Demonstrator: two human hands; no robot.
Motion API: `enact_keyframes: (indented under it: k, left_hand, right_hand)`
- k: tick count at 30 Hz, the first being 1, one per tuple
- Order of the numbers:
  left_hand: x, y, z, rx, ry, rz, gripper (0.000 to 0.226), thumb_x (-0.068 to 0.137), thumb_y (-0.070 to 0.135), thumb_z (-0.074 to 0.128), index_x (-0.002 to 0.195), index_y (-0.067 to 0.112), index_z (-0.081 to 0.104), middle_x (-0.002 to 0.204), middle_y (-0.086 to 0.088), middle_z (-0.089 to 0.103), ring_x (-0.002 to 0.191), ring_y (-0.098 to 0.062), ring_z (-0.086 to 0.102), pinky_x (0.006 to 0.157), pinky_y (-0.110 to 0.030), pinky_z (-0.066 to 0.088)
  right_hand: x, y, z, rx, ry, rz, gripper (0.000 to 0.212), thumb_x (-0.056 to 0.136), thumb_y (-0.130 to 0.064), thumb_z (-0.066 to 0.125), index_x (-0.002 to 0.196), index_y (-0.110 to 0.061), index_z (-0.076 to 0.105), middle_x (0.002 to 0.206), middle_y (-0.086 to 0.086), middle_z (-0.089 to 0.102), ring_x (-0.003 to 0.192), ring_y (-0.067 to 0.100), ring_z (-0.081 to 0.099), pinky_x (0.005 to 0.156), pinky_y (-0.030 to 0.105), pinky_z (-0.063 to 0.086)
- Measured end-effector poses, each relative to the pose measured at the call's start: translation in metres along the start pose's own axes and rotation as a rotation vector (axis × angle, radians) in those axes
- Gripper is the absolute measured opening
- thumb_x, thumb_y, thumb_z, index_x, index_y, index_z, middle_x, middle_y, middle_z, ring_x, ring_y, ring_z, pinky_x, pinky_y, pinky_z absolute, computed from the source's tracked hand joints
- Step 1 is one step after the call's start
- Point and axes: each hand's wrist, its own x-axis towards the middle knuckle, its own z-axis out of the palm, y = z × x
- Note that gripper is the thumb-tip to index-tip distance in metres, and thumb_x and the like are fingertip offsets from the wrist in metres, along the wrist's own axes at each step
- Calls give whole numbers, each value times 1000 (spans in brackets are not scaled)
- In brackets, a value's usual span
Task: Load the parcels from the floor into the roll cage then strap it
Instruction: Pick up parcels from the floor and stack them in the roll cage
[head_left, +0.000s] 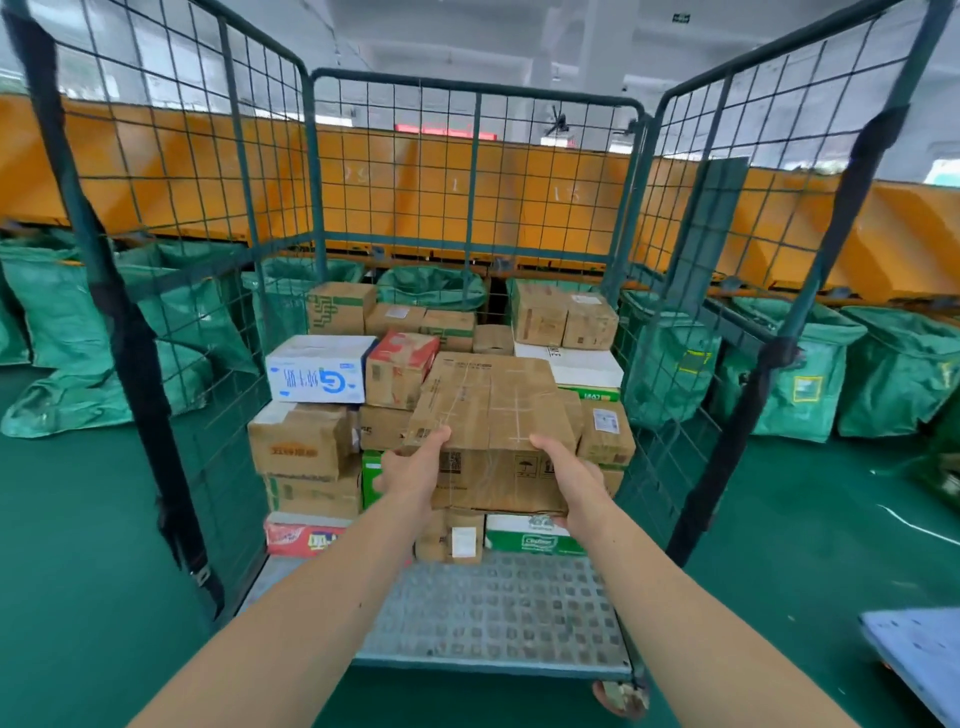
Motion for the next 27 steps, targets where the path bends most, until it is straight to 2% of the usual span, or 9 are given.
enact_keyframes:
  k: [4,8,11,13,17,22,23,25,27]
  left_hand:
    - [91,38,26,37,15,10,103,67,56,81,149,24,28,150,-7,28,129,-35,39,99,-59,45]
    - [162,67,44,27,-7,22,111,54,63,80,146,25,31,147,-8,34,127,-35,43,98,-59,46]
    - [213,79,59,64,26,1,103,66,57,80,150,26,27,150,-7,29,131,-35,40,100,-59,44]
    - [240,83,69,76,18,-13,106,64,59,80,151,30,26,150,-7,29,131,-35,40,101,-58,44]
    - [295,93,98,99,-18,-37,122,40,72,75,147,29,32,145,-7,36,124,-34,45,97,-58,47]
    - [409,96,151,116,17,-53,132,27,87,71,143,33,37,137,-5,47,119,-35,50,94,-58,48]
    - [413,108,165,114,24,-55,132,28,86,71,143,32,37,136,-5,49,118,-35,51,93,-57,49]
    - [434,123,193,79,27,-51,130,34,78,75,146,26,34,138,-5,48,122,-35,50,97,-55,49]
    - [465,133,222,73,43,-47,125,43,75,77,148,25,30,144,-3,43,129,-34,45,103,-53,44]
  right_hand:
    - [82,-25,48,17,12,-8,105,71,-52,81,152,-14,27,147,7,42,129,31,45,111,53,37]
    - [149,-44,84,24,-2,-16,99,68,-57,81,147,-17,35,141,5,46,126,30,47,110,52,39]
    - [195,-50,106,18,-1,7,100,67,-59,80,147,-18,36,143,6,47,127,30,47,111,52,38]
    - [225,-54,114,26,9,27,100,69,-57,80,149,-17,34,144,7,46,129,30,46,111,52,37]
    - [289,-68,130,8,5,67,124,37,-68,79,145,-21,42,140,4,52,124,29,51,109,52,40]
    - [406,-87,141,-13,-49,95,135,21,-76,82,142,-27,47,141,0,52,125,25,51,109,50,39]
    - [430,-96,143,-23,-66,99,131,26,-76,82,143,-27,47,142,0,51,126,26,50,109,50,39]
    - [467,-116,148,-35,-72,89,108,55,-68,80,145,-22,43,143,3,49,127,27,48,108,50,40]
    - [519,-131,151,-47,-45,99,93,73,-57,77,146,-15,38,142,6,49,124,29,49,98,47,44]
